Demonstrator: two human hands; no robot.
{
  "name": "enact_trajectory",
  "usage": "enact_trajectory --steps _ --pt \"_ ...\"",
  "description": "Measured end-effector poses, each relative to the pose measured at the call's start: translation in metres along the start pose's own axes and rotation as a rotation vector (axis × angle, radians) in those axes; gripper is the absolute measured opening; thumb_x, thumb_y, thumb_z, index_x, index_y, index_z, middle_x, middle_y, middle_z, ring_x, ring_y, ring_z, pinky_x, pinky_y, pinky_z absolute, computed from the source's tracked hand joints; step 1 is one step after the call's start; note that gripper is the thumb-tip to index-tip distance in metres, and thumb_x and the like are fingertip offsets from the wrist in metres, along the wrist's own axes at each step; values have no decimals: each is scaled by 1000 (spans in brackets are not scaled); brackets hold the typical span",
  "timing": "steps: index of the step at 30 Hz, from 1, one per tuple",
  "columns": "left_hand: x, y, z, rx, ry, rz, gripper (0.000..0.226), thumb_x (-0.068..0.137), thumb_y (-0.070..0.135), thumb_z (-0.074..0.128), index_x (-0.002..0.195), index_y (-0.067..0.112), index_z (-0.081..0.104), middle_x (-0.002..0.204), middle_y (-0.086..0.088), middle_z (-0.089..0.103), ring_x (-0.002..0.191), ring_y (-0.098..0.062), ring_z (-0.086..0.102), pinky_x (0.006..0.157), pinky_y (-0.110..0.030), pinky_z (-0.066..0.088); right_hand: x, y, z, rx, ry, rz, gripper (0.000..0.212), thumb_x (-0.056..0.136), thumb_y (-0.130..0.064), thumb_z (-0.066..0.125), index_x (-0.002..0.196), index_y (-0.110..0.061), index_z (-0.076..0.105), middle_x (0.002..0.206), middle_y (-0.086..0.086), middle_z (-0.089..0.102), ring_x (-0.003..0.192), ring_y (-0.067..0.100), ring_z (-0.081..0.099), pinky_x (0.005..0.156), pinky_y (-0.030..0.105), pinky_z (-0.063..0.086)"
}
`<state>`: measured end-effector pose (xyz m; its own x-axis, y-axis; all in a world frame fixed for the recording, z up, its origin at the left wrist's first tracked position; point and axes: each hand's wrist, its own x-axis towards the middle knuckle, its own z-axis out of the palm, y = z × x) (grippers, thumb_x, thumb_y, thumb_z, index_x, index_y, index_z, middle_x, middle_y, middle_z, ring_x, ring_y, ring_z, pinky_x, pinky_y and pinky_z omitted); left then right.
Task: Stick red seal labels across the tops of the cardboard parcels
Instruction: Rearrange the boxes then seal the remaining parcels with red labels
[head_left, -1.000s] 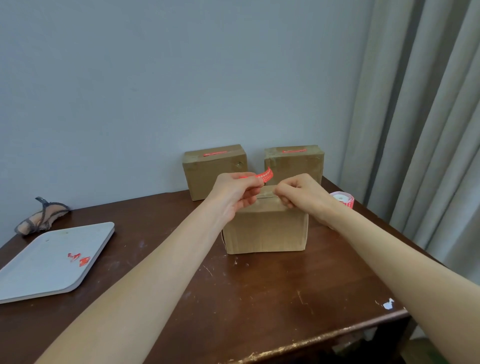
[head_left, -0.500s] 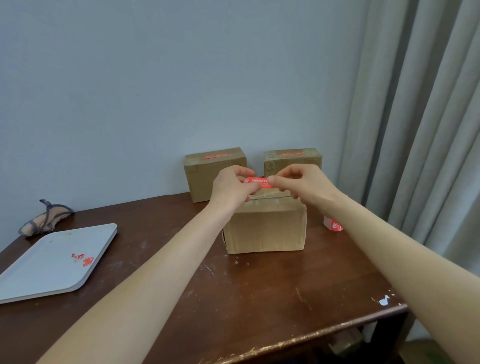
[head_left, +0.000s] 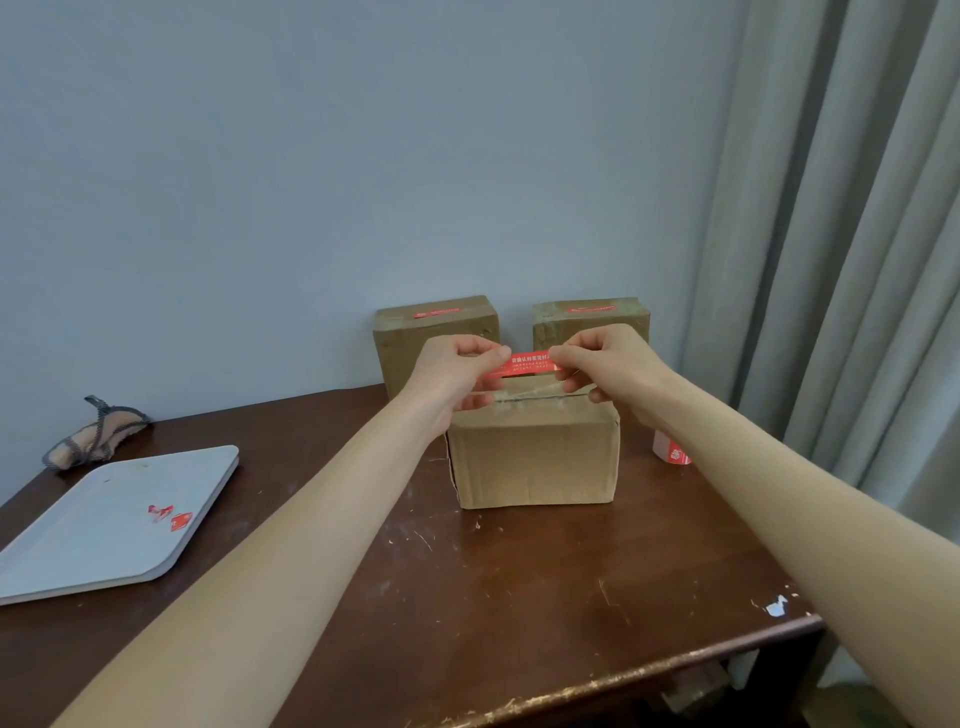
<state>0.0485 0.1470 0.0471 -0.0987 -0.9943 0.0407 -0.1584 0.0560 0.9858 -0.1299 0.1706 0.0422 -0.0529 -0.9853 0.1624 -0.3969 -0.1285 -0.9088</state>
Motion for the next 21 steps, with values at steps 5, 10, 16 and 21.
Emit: enact_trajectory --steps 5,10,16,21 --pt "6 -1 -10 14 -17 4 8 82 8 71 90 10 72 87 -6 70 71 -11 65 60 -22 58 5 0 -4 -22 -11 27 21 90 -28 65 76 -13 65 66 -4 62 55 3 54 48 16 37" --pt "19 -8 -1 274 76 114 11 82 11 72 92 14 69 89 -6 70 74 -12 66 68 -25 56 18 7 -4 -188 46 63 29 87 -30 69 74 -4 69 69 3 61 63 11 50 59 24 43" --pt "27 -22 14 648 133 218 16 81 21 73 97 19 68 82 7 62 81 -8 58 74 -21 42 31 25 1 -487 34 128 26 85 -36 67 75 -13 71 68 4 66 70 21 62 69 35 52" --pt "31 -34 17 719 161 240 18 82 24 71 100 19 67 91 4 69 87 -11 61 76 -23 45 32 28 7 -604 67 127 30 84 -40 65 81 -10 71 81 6 67 77 26 63 57 28 41"
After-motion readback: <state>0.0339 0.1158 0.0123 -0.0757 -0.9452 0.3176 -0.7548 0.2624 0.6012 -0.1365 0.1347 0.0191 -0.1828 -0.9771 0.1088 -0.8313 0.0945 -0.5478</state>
